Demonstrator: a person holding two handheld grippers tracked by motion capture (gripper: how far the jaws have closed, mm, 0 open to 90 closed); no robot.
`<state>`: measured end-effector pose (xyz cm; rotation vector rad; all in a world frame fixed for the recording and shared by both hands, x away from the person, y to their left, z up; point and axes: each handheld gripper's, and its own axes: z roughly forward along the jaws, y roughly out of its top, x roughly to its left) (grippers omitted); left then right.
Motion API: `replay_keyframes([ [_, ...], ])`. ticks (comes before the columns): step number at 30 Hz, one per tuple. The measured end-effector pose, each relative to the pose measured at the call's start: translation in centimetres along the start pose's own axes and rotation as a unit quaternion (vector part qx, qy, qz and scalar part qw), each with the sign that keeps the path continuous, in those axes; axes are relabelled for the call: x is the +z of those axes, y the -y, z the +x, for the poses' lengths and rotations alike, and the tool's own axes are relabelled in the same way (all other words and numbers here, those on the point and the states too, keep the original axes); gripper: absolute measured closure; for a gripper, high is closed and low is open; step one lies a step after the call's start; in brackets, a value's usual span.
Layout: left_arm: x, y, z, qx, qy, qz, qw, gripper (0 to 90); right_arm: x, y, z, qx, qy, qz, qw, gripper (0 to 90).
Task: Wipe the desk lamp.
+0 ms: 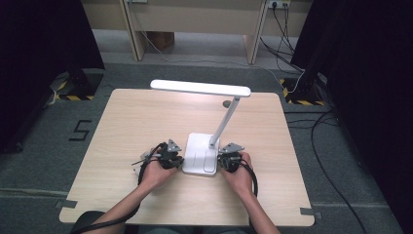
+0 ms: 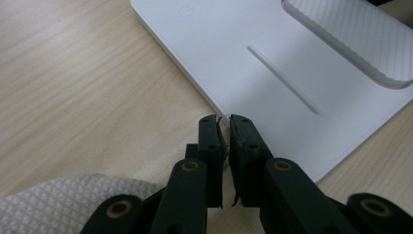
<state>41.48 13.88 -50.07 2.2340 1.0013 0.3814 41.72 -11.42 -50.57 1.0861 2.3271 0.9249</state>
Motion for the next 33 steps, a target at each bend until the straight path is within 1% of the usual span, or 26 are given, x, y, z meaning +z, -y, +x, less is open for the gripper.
replay_keyframes([
  [2,0.1,0.1,-0.1,0.004,-0.004,0.003,1.0000,84.0,0.1,-0.1,-0.1,-0.003,0.002,0.000,1.0000,90.0],
  [4,0.0,0.1,0.0,0.001,-0.003,0.005,1.0000,83.6,0.2,-0.3,-0.1,-0.004,0.003,-0.001,1.0000,90.0],
  [6,0.0,0.1,0.0,0.005,-0.004,0.008,0.9999,83.6,0.2,-0.5,-0.2,-0.006,0.004,0.000,1.0000,90.0],
  [10,0.0,0.2,-0.1,0.005,-0.005,0.007,1.0000,83.8,0.3,-0.7,-0.3,-0.006,0.004,-0.002,1.0000,90.0],
  [13,0.0,0.2,0.0,0.004,-0.005,0.006,1.0000,82.7,0.4,-0.7,-0.5,-0.007,0.005,-0.003,1.0000,88.4],
  [17,0.0,0.2,0.2,-0.003,-0.005,0.004,1.0000,79.5,0.4,-0.7,-0.6,-0.006,0.007,-0.002,1.0000,84.9],
  [20,-0.5,0.2,0.4,-0.009,-0.007,-0.008,0.9999,74.6,0.3,-0.6,-0.7,-0.009,0.008,-0.003,0.9999,79.0],
  [21,-0.8,0.2,0.5,-0.013,-0.010,-0.017,0.9997,72.0,0.1,-0.6,-0.7,-0.006,0.010,-0.004,0.9999,76.4],
  [22,-1.1,0.2,0.5,-0.015,-0.011,-0.027,0.9995,69.0,0.0,-0.6,-0.7,-0.008,0.012,-0.005,0.9999,73.9],
  [24,-1.8,0.3,0.7,-0.013,-0.013,-0.042,0.9989,64.3,-0.3,-0.4,-0.8,-0.004,0.014,-0.005,0.9999,70.4],
  [25,-2.1,0.4,0.8,-0.014,-0.010,-0.051,0.9986,62.0,-0.4,-0.2,-0.9,-0.004,0.014,-0.003,0.9999,69.1],
  [26,-2.4,0.6,0.9,-0.015,-0.006,-0.055,0.9983,59.5,-0.5,-0.1,-1.0,-0.005,0.015,-0.001,0.9999,68.1],
  [28,-2.9,0.8,0.9,-0.018,-0.007,-0.059,0.9981,55.8,-0.7,0.2,-1.0,-0.001,0.016,0.001,0.9999,66.2],
  [29,-3.2,0.9,1.0,-0.024,-0.005,-0.062,0.9978,54.1,-0.9,0.4,-1.0,0.000,0.016,0.001,0.9999,65.1],
  [30,-3.5,1.0,1.0,-0.036,-0.003,-0.069,0.9970,52.6,-1.0,0.5,-1.0,0.000,0.016,0.000,0.9999,63.6],
  [31,-3.7,1.1,1.0,-0.041,-0.003,-0.073,0.9965,51.3,-1.1,0.6,-1.1,-0.001,0.014,-0.003,0.9999,62.9],
  [33,-4.2,1.2,1.1,-0.041,-0.007,-0.079,0.9960,49.4,-1.4,0.7,-1.1,-0.004,0.012,-0.004,0.9999,62.1],
])
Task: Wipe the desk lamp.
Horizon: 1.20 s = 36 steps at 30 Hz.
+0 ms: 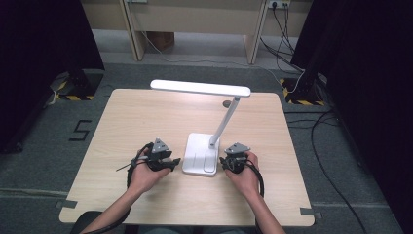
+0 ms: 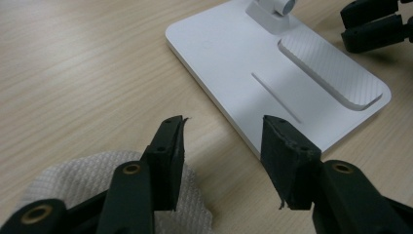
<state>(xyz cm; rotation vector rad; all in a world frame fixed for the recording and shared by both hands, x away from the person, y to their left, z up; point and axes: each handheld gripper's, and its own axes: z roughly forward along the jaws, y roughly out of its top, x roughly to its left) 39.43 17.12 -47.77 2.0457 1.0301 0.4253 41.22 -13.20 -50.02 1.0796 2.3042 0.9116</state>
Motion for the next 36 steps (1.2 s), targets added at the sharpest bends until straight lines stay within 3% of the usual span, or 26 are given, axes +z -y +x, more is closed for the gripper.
replay_keyframes([
  [8,-2.0,0.2,0.0,-0.018,0.007,-0.028,0.9994,44.5,-1.3,0.2,-0.6,0.009,-0.003,-0.011,0.9999,60.3],
  [13,-3.5,0.4,0.5,-0.017,0.002,-0.043,0.9989,44.5,-2.2,0.4,-1.0,0.016,-0.003,-0.022,0.9996,59.9],
  [17,-4.6,0.8,1.4,-0.019,-0.013,-0.053,0.9983,43.8,-2.6,0.9,-1.2,0.018,-0.002,-0.021,0.9996,58.3],
  [25,-6.7,2.6,3.5,-0.044,-0.034,-0.066,0.9963,42.7,-3.9,1.9,-1.7,0.020,0.007,-0.024,0.9995,54.9],
  [36,-7.9,5.2,5.6,-0.079,-0.060,-0.075,0.9923,41.4,-5.8,3.9,-2.6,0.034,0.021,-0.032,0.9987,52.4],
])
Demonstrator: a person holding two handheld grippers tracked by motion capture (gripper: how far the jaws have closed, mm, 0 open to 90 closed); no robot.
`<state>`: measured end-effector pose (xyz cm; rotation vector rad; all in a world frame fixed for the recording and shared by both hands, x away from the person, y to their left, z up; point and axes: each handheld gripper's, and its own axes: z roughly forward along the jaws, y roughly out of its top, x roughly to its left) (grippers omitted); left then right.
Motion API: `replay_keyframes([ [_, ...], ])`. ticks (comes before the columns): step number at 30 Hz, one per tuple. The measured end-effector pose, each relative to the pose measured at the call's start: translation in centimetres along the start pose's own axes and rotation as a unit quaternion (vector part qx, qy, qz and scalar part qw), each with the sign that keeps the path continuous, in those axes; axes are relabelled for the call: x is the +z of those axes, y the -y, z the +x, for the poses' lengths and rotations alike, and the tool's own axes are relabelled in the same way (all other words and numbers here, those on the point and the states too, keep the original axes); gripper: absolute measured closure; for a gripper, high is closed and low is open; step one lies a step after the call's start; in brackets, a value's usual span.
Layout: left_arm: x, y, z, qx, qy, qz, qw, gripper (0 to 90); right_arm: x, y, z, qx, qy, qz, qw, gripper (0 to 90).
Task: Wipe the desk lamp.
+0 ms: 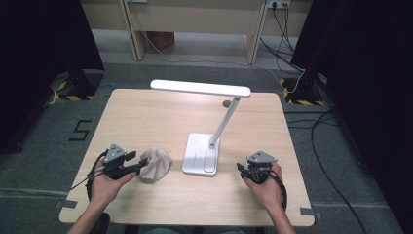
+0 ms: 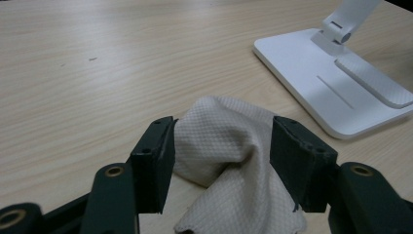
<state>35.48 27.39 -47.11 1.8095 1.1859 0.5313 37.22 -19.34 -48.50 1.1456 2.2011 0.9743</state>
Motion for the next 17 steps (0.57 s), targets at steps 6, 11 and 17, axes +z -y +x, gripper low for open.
replay_keyframes([
  [6,-0.3,1.1,1.5,-0.017,-0.022,-0.001,0.9996,40.1,-1.4,1.9,-0.5,0.022,0.012,-0.003,0.9997,51.6],
  [11,-0.4,2.1,2.1,-0.021,-0.029,-0.017,0.9992,39.7,-2.2,3.0,-0.6,0.027,0.028,-0.023,0.9990,46.2],
  [17,-0.2,2.8,1.9,-0.012,-0.024,-0.031,0.9992,39.2,-2.3,3.3,-0.6,0.033,0.041,-0.061,0.9967,44.9],
])
